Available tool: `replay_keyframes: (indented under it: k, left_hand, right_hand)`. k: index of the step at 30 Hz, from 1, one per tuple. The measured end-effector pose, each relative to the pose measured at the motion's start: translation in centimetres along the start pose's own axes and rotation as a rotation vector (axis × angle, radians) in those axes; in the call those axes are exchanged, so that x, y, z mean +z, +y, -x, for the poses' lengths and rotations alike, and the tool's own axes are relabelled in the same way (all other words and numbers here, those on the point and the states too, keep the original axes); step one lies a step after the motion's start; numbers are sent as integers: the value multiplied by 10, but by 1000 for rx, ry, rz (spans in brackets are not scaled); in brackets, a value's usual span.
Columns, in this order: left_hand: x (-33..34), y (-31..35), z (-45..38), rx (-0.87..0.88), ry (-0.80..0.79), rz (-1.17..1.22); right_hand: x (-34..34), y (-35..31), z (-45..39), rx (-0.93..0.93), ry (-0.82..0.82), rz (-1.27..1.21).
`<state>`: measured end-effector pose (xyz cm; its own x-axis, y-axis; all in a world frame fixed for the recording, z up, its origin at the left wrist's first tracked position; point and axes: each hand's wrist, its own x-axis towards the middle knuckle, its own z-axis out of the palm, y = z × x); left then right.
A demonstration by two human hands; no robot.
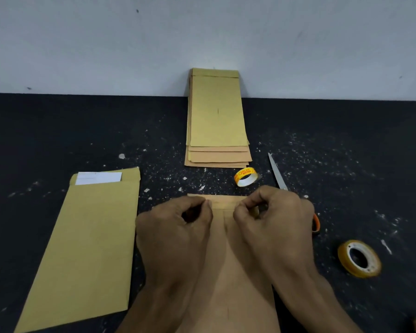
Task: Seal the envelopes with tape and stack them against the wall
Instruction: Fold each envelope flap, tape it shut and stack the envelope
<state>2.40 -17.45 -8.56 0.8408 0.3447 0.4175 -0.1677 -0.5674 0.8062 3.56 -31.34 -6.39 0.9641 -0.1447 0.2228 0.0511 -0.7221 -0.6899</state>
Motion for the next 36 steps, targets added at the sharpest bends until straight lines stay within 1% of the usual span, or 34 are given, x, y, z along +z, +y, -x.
replay_keyframes:
  k: [10,15,18,20,23,28,31,34,36]
  left_hand:
    - [2,-4,1,31,-16,-73]
    - [3,-7,2,118,-27,-142]
    - [3,-6,2,141,-29,-164]
    - [2,-6,1,101,-22,-160]
    - [0,-5,-2,41,-44,-173]
    - [-2,-5,-6,-29,-80,-176]
    - [-4,-2,-9,-68,-64,-160]
    - [-10,0,-14,-160,-47,-166]
    - [-12,1,-15,-170,-45,-152]
  right_hand:
    - [6,4,2,-69,18,61]
    - [13,7,5,-111,36,108]
    - [12,7,4,-107,5,119]
    - [11,7,4,-101,-11,114]
    - [12,7,6,-115,37,96]
    - [12,5,7,-117,67,38]
    - [12,6,7,-123,77,42]
    - [12,6,6,-130,75,44]
    - [11,5,7,-133,72,53]
